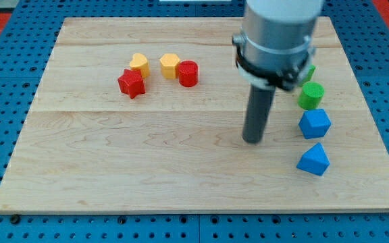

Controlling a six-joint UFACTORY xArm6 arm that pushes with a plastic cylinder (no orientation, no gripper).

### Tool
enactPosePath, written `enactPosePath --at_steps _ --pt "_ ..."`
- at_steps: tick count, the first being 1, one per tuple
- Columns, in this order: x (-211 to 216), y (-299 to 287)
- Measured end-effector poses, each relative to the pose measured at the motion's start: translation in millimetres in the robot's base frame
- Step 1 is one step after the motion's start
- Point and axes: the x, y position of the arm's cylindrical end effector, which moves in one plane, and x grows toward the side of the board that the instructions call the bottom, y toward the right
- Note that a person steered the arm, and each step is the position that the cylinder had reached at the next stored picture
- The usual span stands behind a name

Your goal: Place the red circle above the green star

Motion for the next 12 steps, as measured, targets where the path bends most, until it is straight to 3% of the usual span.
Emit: enactPosePath --at_steps 1,3,6,8,9,10,12 --pt "23.3 31.1" --pt "23.3 58.0" --pt "-14.7 -95.5" --pt "-68.1 -116.4" --pt "-103.7 -158.1" --pt "-152.6 -156.0" --pt "-163.2 -15.2"
